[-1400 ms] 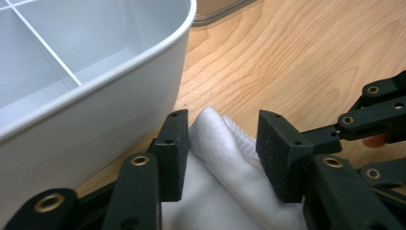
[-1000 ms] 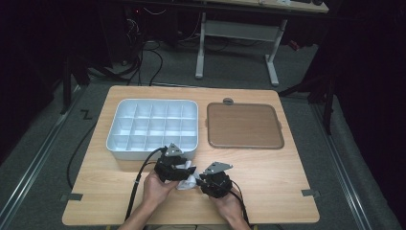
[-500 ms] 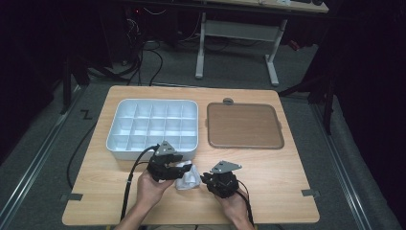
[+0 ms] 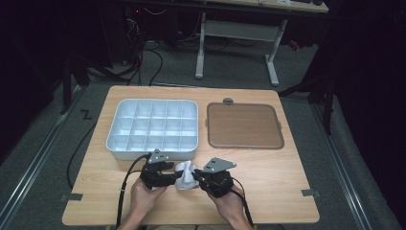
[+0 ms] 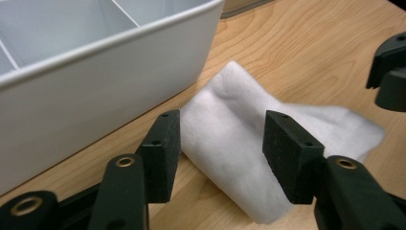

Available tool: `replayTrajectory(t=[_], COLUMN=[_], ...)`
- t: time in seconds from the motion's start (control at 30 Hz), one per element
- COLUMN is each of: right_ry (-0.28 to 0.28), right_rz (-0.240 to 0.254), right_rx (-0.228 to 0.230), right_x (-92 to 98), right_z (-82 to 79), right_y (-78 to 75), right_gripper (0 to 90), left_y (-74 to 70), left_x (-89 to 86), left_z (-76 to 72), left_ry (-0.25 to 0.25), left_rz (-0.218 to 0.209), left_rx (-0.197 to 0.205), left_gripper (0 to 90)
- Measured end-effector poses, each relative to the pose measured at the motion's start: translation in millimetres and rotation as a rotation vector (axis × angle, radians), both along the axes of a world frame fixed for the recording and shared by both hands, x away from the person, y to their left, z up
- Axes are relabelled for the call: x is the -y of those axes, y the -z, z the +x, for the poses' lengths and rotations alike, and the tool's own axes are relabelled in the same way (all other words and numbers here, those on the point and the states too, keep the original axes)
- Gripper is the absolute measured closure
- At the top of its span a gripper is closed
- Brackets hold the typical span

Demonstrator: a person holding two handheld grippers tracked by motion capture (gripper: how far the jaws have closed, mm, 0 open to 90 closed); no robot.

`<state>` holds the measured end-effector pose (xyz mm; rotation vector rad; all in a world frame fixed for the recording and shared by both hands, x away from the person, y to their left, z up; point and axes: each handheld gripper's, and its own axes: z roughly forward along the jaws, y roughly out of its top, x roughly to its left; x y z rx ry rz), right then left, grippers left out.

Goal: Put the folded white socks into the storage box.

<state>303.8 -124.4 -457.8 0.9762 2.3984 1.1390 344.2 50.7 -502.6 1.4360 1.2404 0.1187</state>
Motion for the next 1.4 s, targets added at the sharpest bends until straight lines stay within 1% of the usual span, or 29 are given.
replayTrajectory(t=[0.07,0.13,0.17,0.2,0.27,0.33,0.37,0.4,0.47,0.5,0.57,0.63,0.7,0.73,0.8,0.83,0.87,0.9,0.97,1.07,1.13,1.27,1.3,1.4], right_ry=[-0.014,-0.022,-0.021,-0.020,-0.009,0.010,0.024,0.035,0.057,0.067,0.076,0.088,0.089,0.090,0.086,0.081,0.082,0.083,0.080,0.077,0.079,0.066,0.064,0.065], right_rz=[-0.011,-0.026,-0.026,-0.038,-0.058,-0.074,-0.062,-0.058,-0.054,-0.042,-0.032,-0.044,-0.055,-0.046,-0.052,-0.060,-0.060,-0.054,-0.046,-0.053,-0.050,-0.056,-0.060,-0.047], right_rx=[0.007,0.000,-0.005,-0.008,-0.021,-0.035,-0.052,-0.065,-0.077,-0.084,-0.086,-0.077,-0.089,-0.092,-0.077,-0.070,-0.074,-0.080,-0.087,-0.078,-0.079,-0.077,-0.079,-0.088], right_x=[-9.0,-16.0,-18.9,-21.1,-23.6,-21.0,-17.9,-15.3,-8.2,-4.5,1.7,6.2,9.2,10.8,9.9,8.6,8.5,9.2,10.7,10.8,10.8,11.0,11.0,11.6], right_z=[1.6,5.2,7.2,9.6,14.3,17.6,18.8,19.2,17.6,16.5,16.1,16.4,17.8,16.9,15.1,14.9,15.6,16.4,17.3,17.4,17.1,16.9,17.0,17.9], right_y=[-0.7,1.1,3.0,5.8,14.6,24.9,30.3,34.2,43.6,46.9,50.2,52.4,57.1,58.4,59.3,59.7,60.1,60.5,61.1,62.0,62.5,62.8,62.5,63.1], right_gripper=[82.3,82.4,82.3,82.3,82.3,82.3,82.3,82.3,82.3,82.2,82.5,83.3,83.2,83.2,83.4,83.4,83.4,83.3,83.2,83.1,83.1,83.2,83.1,83.3], left_y=[4.8,7.5,8.7,9.7,11.1,15.4,17.5,19.7,21.1,21.7,22.6,23.4,23.4,23.5,24.0,23.9,23.9,23.8,23.7,23.1,22.4,22.1,22.1,21.5], left_x=[3.0,5.0,5.9,6.4,6.7,8.1,8.7,9.6,11.0,11.6,12.4,13.0,13.3,14.5,16.4,16.6,16.1,15.4,14.8,16.6,16.8,15.3,15.2,14.6], left_z=[-1.0,-1.3,-1.6,-2.2,-4.2,-6.0,-6.0,-5.6,-4.0,-2.9,-1.9,-0.6,-0.5,-2.2,-4.2,-3.3,-2.3,-0.6,0.9,1.5,3.1,5.9,6.4,6.5], left_ry=[0.004,0.012,0.016,0.017,0.017,0.014,0.016,0.018,0.017,0.015,0.016,0.015,0.012,0.011,0.012,0.014,0.017,0.019,0.022,0.027,0.027,0.017,0.013,0.008], left_rz=[0.010,0.017,0.026,0.037,0.033,0.044,0.049,0.048,0.031,0.025,0.029,0.035,0.036,0.048,0.065,0.064,0.061,0.053,0.051,0.074,0.086,0.073,0.070,0.072], left_rx=[-0.002,0.002,0.008,0.018,0.022,0.020,0.014,0.005,-0.002,-0.007,-0.008,-0.010,-0.018,-0.004,0.016,0.013,0.007,-0.004,-0.014,-0.005,-0.012,-0.042,-0.044,-0.052], left_gripper=[49.0,49.1,49.1,49.1,49.3,49.3,49.3,49.2,49.2,49.2,50.0,50.9,50.9,50.9,51.3,51.3,51.0,50.7,49.1,48.4,47.1,42.6,41.8,41.4])
